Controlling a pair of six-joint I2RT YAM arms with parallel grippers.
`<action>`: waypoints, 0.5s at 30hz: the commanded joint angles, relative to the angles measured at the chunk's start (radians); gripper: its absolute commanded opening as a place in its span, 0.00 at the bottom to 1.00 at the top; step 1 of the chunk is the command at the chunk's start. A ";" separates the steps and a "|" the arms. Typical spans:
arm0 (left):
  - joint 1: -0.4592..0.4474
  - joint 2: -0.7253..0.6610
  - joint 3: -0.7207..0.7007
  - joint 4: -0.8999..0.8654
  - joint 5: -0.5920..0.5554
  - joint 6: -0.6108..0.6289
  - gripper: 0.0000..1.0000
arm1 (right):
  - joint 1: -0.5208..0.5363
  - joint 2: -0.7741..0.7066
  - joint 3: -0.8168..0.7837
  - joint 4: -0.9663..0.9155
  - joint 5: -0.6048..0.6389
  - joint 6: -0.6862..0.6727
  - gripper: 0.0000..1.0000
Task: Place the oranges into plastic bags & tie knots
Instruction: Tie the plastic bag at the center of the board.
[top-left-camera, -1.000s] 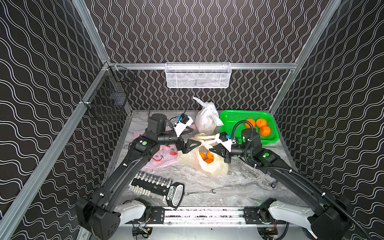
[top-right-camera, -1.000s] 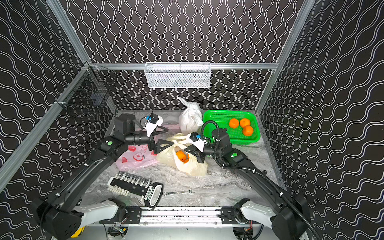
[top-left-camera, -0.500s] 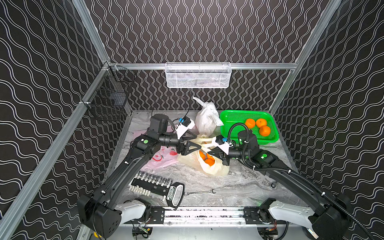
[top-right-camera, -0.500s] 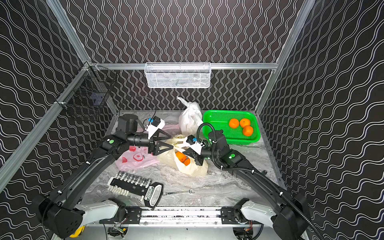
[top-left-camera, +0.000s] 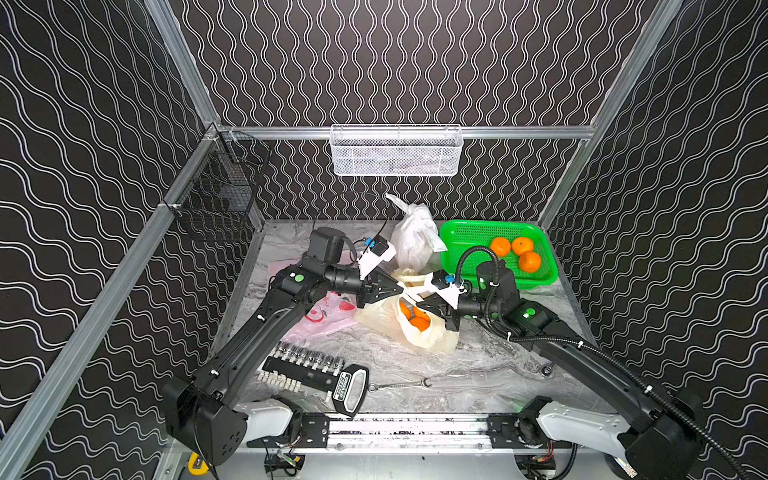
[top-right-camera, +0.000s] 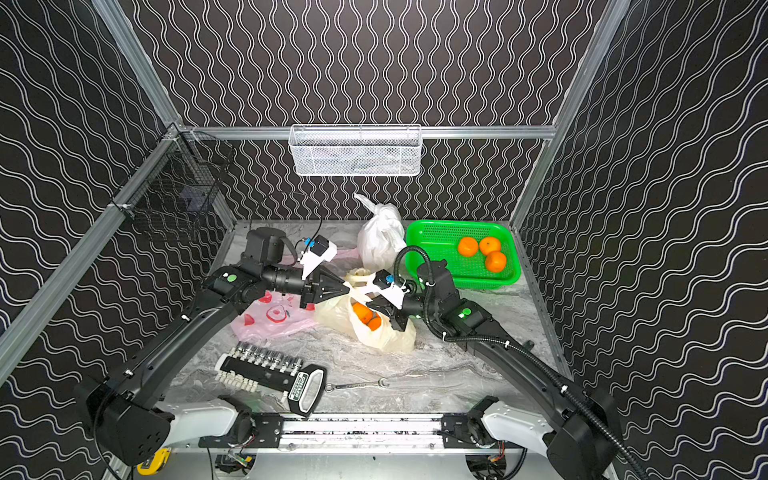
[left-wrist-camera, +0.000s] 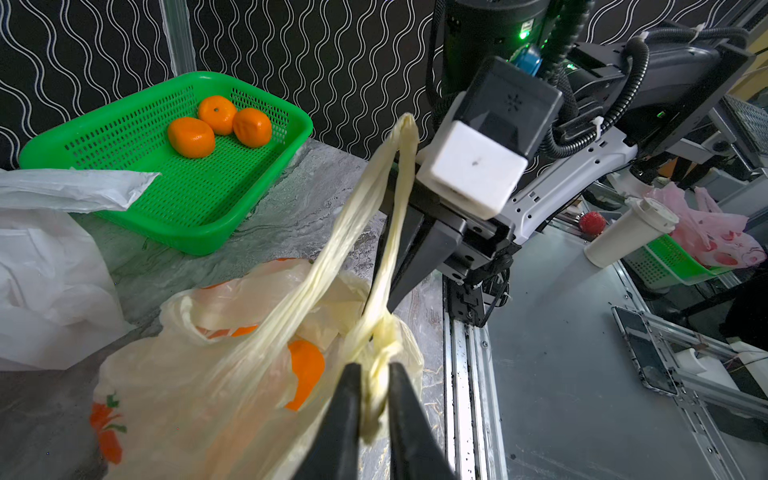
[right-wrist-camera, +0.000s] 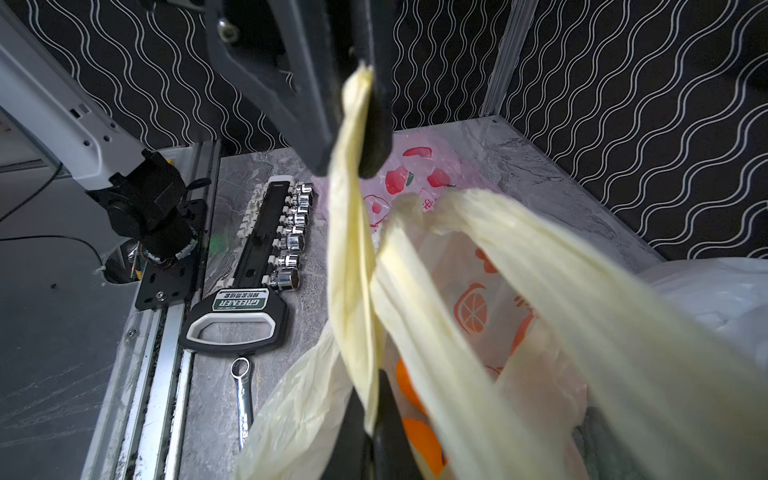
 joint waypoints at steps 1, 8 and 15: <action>-0.001 0.002 0.010 0.026 0.020 0.011 0.00 | 0.003 -0.015 0.011 -0.005 0.015 0.009 0.01; -0.001 -0.014 -0.033 0.123 -0.015 0.015 0.00 | 0.002 -0.130 0.004 0.006 0.135 0.228 0.78; 0.000 -0.014 -0.070 0.225 -0.028 0.030 0.00 | 0.000 -0.256 0.047 -0.056 0.350 0.608 0.86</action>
